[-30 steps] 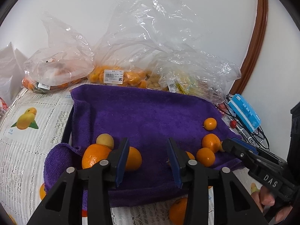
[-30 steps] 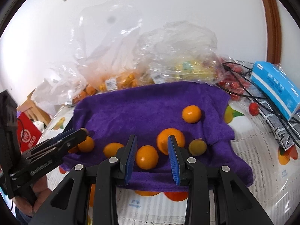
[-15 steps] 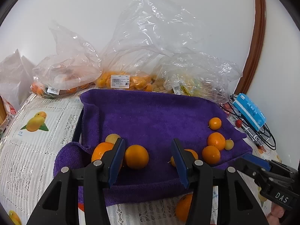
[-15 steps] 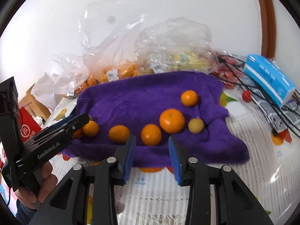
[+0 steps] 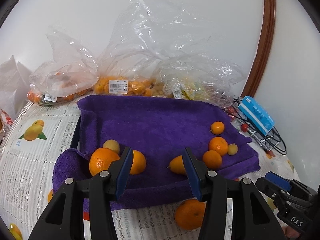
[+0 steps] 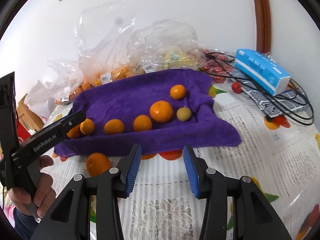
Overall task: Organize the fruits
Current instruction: 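Grasp a red strawberry with the right tool while the left tool grasps an orange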
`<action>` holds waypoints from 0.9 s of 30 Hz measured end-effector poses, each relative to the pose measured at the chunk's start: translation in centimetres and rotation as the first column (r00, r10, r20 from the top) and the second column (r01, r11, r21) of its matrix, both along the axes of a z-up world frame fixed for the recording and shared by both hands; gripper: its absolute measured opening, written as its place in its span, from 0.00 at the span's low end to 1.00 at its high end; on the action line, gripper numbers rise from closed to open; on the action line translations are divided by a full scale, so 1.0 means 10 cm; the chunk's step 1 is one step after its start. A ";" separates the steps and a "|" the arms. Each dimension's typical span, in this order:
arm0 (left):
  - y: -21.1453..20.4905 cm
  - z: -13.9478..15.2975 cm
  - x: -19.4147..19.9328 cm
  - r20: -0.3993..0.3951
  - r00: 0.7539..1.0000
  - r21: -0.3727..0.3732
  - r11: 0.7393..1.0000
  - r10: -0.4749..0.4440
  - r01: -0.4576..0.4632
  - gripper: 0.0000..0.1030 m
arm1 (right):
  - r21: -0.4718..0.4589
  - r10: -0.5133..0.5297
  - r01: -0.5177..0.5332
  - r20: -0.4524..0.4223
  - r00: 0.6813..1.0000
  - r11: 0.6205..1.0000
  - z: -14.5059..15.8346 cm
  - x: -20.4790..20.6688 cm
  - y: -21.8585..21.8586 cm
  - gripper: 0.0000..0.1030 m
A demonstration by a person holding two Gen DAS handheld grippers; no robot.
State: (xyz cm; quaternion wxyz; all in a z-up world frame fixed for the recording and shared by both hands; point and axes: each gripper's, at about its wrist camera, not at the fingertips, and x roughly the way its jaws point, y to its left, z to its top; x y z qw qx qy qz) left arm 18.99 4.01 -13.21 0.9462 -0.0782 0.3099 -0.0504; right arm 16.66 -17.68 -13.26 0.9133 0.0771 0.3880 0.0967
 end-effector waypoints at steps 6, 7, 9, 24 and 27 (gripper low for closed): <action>-0.03 0.06 -0.07 0.021 1.000 -0.007 1.000 -0.012 0.012 0.47 | -0.018 -0.016 0.016 -0.015 1.000 1.000 0.01 -0.14 0.02 0.43; -0.03 0.06 -0.08 0.024 1.000 -0.008 1.000 -0.013 0.013 0.47 | -0.027 -0.006 0.005 -0.017 1.000 1.000 0.02 -0.16 0.04 0.43; -0.03 0.06 -0.10 0.030 0.999 -0.009 1.000 -0.012 0.013 0.47 | -0.025 0.012 -0.012 -0.019 1.000 1.000 0.01 -0.21 0.08 0.43; 0.31 -0.07 -0.31 0.001 0.992 0.027 0.992 0.125 -0.125 0.47 | -0.029 0.105 -0.105 -0.019 0.994 0.994 0.00 -0.46 0.42 0.31; 0.41 -0.08 -0.40 0.006 0.989 0.039 0.989 0.145 -0.145 0.47 | -0.010 0.146 -0.147 -0.037 0.989 0.989 -0.08 -0.46 0.52 0.31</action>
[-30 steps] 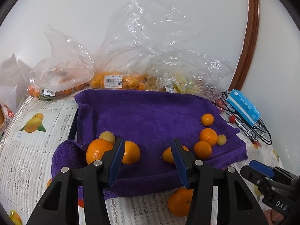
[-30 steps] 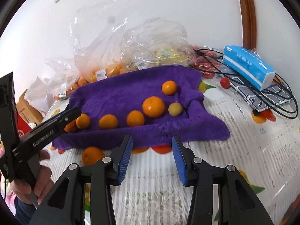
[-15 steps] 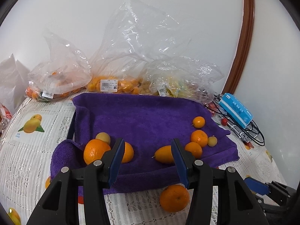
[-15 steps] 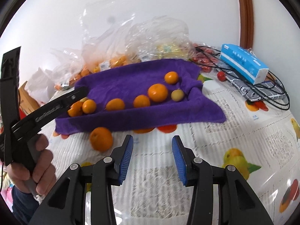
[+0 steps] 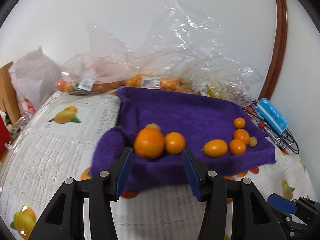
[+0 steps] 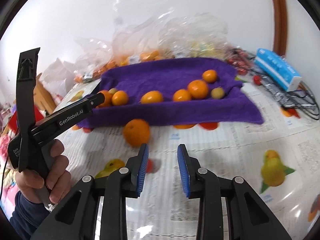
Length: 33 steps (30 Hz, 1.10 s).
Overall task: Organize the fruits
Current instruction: 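Grasp a red strawberry with the right tool while the left tool grasps an orange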
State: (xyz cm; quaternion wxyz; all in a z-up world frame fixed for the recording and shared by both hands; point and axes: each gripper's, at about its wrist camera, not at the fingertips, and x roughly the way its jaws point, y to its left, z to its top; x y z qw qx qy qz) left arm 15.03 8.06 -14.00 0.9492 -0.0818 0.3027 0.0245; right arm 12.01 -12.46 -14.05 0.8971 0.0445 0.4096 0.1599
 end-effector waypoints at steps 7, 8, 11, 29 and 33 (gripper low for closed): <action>0.12 0.00 -0.08 -0.004 1.000 -0.007 1.000 0.017 -0.017 0.47 | 0.000 0.047 -0.047 -0.029 0.998 0.999 -0.15 -0.03 0.21 0.31; 0.12 0.00 -0.08 -0.005 1.000 -0.008 1.000 0.015 -0.015 0.47 | -0.003 0.045 -0.045 -0.033 0.998 0.999 -0.18 -0.03 0.23 0.31; 0.11 0.00 -0.08 -0.004 1.000 -0.011 1.000 0.007 -0.007 0.47 | -0.021 0.040 -0.041 -0.053 0.998 0.999 -0.24 0.00 0.27 0.31; -0.18 -0.03 -0.11 -0.007 0.981 -0.046 0.980 -0.192 0.191 0.50 | -0.168 -0.061 0.070 0.056 0.997 0.983 -0.16 -0.02 -0.36 0.24; -0.40 -0.04 -0.15 -0.011 0.957 -0.033 0.957 -0.290 0.289 0.55 | -0.186 -0.024 0.038 0.072 0.997 0.982 -0.20 -0.07 -0.50 0.24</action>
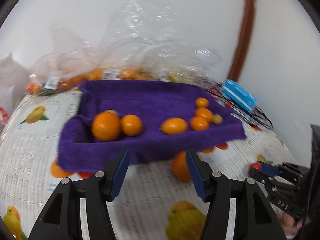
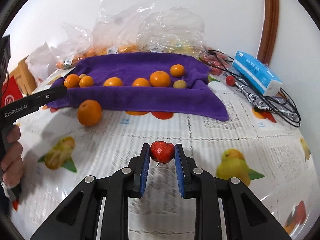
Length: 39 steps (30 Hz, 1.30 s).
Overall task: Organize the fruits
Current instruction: 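Grasp a red strawberry with the right tool while the left tool grasps an orange, then carry the strawberry and orange over the towel and open both tools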
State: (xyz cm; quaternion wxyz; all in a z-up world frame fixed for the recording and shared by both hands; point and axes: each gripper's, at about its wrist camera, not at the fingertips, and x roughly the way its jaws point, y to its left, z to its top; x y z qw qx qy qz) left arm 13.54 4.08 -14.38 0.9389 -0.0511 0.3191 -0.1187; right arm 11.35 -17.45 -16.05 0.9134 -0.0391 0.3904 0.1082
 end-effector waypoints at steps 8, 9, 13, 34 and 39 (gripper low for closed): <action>-0.28 -0.08 0.06 -0.083 0.995 0.028 0.998 -0.054 0.057 0.59 | 0.126 0.019 -0.011 -0.064 0.998 0.992 -0.07 0.08 -0.15 0.24; -0.34 -0.10 0.10 -0.100 0.993 0.043 0.997 -0.058 0.062 0.59 | 0.140 0.017 -0.006 -0.077 0.997 0.990 -0.09 0.10 -0.17 0.24; -0.47 -0.18 0.22 -0.154 0.986 0.057 0.996 -0.062 0.071 0.59 | 0.209 0.009 0.009 -0.085 0.996 0.978 -0.10 0.10 -0.26 0.24; -0.80 -0.30 0.34 -0.215 0.976 0.208 0.976 -0.022 0.068 0.47 | 0.270 0.003 0.022 -0.092 0.996 0.963 -0.11 0.12 -0.35 0.24; -0.77 -0.29 0.34 -0.215 0.976 0.189 0.980 -0.026 0.068 0.47 | 0.271 -0.002 0.026 -0.088 0.996 0.962 -0.10 0.11 -0.35 0.24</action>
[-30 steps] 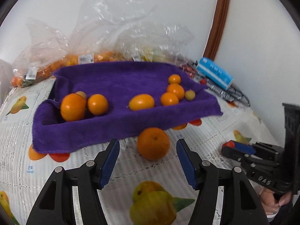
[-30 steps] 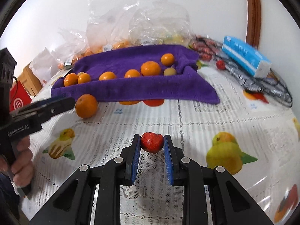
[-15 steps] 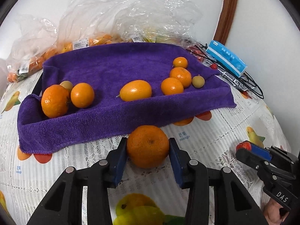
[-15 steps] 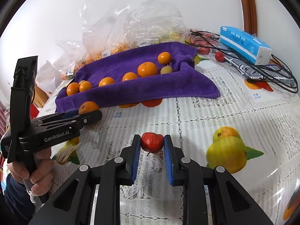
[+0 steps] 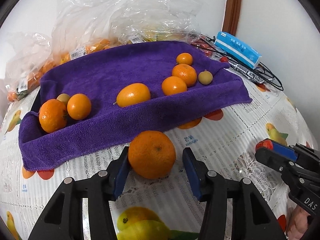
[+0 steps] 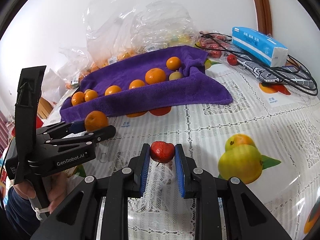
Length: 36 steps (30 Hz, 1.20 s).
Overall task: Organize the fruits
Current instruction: 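Carry the strawberry and orange over the towel and open both tools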
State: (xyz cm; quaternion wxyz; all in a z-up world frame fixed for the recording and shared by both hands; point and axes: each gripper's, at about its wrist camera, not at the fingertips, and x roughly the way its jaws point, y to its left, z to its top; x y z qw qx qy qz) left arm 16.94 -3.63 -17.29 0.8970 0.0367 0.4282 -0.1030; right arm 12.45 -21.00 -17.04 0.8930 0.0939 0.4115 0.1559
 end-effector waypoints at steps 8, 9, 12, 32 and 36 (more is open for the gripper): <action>0.28 0.06 -0.07 0.026 0.998 -0.284 0.956 -0.065 0.070 0.37 | 0.013 -0.005 0.005 -0.003 1.000 1.000 0.01 0.00 -0.01 0.24; 0.30 0.07 -0.08 0.034 0.997 -0.301 0.950 -0.071 0.078 0.37 | 0.016 -0.007 0.008 -0.004 1.000 1.000 0.01 0.00 -0.02 0.24; 0.31 0.07 -0.10 0.041 0.996 -0.317 0.945 -0.075 0.084 0.37 | 0.020 -0.012 0.012 -0.003 1.000 1.000 0.01 0.00 -0.02 0.24; 0.41 0.14 -0.13 0.081 0.996 -0.352 0.934 -0.025 0.052 0.37 | 0.010 -0.026 0.026 -0.003 1.000 1.000 0.00 -0.01 -0.03 0.24; 0.42 0.18 -0.15 0.097 0.995 -0.353 0.934 -0.013 0.047 0.37 | -0.009 -0.043 0.043 -0.007 0.999 0.999 0.00 0.00 -0.03 0.24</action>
